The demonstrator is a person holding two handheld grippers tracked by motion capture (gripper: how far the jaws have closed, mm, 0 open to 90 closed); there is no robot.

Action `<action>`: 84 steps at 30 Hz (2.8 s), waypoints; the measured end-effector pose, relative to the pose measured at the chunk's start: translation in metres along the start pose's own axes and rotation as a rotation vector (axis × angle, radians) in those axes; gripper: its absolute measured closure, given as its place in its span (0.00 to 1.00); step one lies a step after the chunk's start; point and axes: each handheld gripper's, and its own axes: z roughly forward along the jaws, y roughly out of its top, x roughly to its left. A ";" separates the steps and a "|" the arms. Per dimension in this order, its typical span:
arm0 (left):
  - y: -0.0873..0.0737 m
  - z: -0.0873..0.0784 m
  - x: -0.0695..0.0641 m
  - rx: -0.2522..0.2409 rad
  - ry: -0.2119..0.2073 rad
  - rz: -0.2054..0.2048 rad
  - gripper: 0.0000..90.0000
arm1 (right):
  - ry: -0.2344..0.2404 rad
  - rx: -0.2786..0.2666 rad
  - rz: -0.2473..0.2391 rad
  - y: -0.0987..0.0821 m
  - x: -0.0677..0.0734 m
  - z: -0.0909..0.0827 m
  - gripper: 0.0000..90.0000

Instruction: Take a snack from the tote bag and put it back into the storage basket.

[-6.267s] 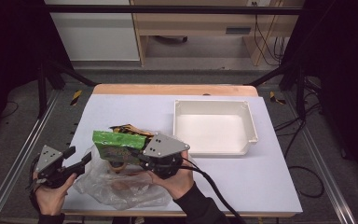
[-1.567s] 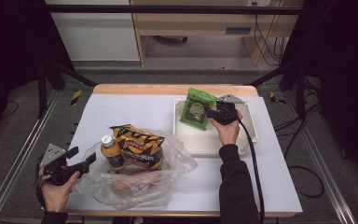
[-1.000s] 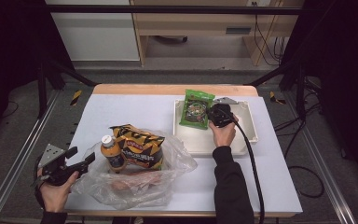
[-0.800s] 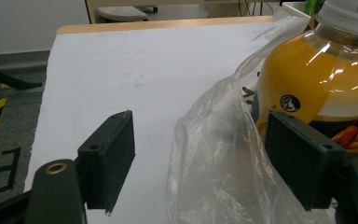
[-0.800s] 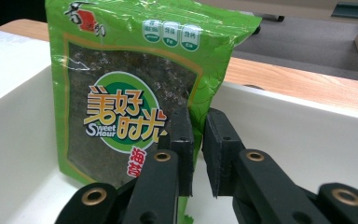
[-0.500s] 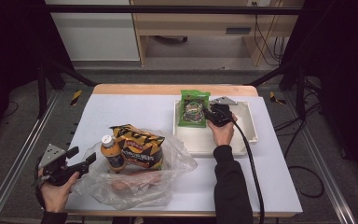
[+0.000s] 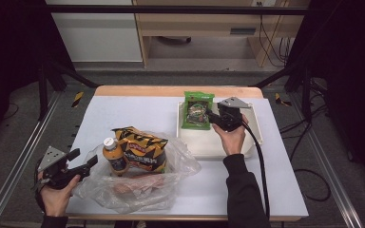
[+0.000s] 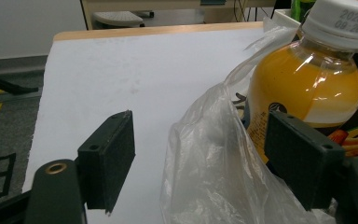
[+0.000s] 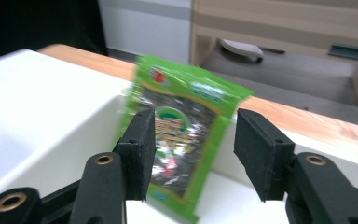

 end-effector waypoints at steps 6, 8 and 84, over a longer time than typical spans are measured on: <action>0.000 0.000 0.000 -0.004 -0.008 -0.005 0.27 | 0.076 -0.048 -0.009 0.014 0.021 -0.044 0.50; 0.000 0.000 0.001 -0.003 -0.011 -0.006 0.27 | 0.097 -0.052 -0.001 0.014 0.024 -0.053 0.49; -0.001 0.003 -0.003 0.007 -0.009 0.016 0.27 | 0.456 -0.010 -0.115 -0.004 0.175 -0.044 0.73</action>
